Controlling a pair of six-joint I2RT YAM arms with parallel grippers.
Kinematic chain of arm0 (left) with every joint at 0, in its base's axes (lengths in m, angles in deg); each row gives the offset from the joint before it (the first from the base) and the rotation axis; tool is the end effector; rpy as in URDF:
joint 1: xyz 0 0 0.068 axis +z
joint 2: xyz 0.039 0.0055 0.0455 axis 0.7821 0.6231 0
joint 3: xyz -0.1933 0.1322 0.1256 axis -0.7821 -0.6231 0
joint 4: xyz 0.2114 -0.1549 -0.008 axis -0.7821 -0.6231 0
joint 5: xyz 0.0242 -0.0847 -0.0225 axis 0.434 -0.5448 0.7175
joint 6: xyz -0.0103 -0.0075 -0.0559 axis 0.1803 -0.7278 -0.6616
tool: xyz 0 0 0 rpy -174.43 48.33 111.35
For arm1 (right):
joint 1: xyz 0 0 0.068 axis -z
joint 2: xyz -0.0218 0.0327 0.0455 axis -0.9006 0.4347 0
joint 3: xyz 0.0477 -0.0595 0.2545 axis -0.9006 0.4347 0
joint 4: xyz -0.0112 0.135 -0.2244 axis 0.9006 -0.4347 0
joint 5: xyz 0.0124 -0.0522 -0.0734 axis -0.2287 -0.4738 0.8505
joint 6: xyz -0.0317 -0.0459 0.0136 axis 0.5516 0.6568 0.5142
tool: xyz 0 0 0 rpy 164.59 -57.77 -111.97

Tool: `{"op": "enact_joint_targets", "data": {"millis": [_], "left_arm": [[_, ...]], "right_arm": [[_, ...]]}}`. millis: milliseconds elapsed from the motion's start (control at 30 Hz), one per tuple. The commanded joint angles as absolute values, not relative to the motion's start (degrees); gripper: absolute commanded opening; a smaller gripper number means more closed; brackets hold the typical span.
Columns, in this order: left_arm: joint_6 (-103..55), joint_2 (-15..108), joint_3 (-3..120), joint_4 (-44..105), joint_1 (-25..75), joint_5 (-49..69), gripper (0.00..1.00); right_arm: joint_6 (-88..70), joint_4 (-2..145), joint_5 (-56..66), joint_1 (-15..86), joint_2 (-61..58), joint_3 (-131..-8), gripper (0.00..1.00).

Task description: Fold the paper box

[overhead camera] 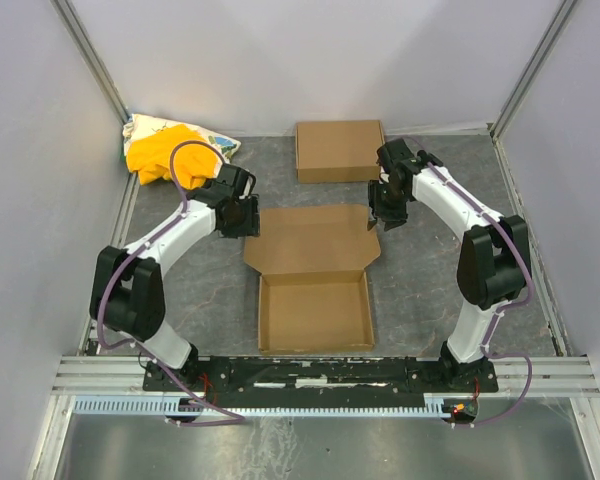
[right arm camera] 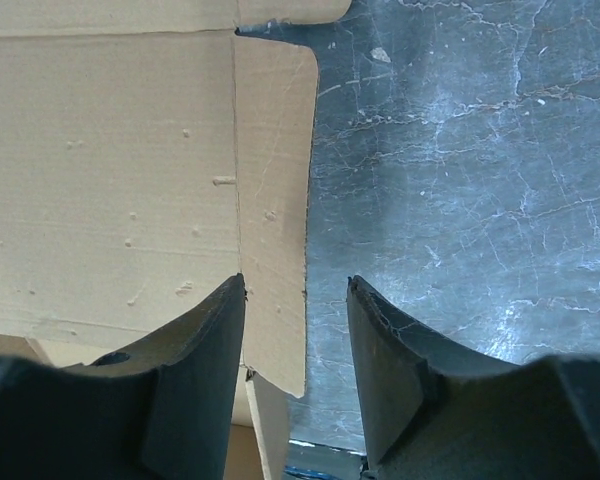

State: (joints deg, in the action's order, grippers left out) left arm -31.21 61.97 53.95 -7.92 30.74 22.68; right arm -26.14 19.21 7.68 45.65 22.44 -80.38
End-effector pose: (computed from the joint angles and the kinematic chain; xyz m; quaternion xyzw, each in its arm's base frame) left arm 0.3117 -0.1145 0.2277 0.0021 0.9654 -0.0528 0.2552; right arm 0.3553 0.1228 0.2327 0.0407 0.9849 0.0958 0.1386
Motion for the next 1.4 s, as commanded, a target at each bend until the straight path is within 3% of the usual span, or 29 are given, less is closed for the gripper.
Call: {"op": "enact_joint_targets", "data": {"millis": [0,200,367,500,600,767,1367], "left_arm": [[-31.51,62.52,53.49,-7.25,30.73,21.73,0.63],[-31.45,65.42,53.22,-6.28,30.72,19.67,0.6],[-31.56,67.28,53.42,-5.08,30.5,17.4,0.53],[-31.58,68.37,54.39,-4.35,29.88,16.42,0.39],[-31.54,69.06,55.68,-4.44,29.04,16.63,0.35],[-30.69,70.92,59.51,-6.78,26.87,19.3,0.33],[-29.67,76.56,65.15,-9.79,22.24,23.25,0.32]], "right_arm": [[-24.99,20.03,6.77,45.95,22.69,-79.42,0.54],[-24.2,19.91,5.2,45.95,24.27,-79.08,0.52],[-23.98,20.1,4.48,45.95,24.66,-78.39,0.47],[-23.71,20.39,3.92,45.87,24.85,-78.29,0.3],[-23.68,20.07,4.35,45.51,24.93,-78.83,0.14],[-23.25,18.41,7.5,43.78,25.36,-80.53,0.04],[-23.59,16.59,12.09,38.82,28.2,-83.15,0.02]]}}
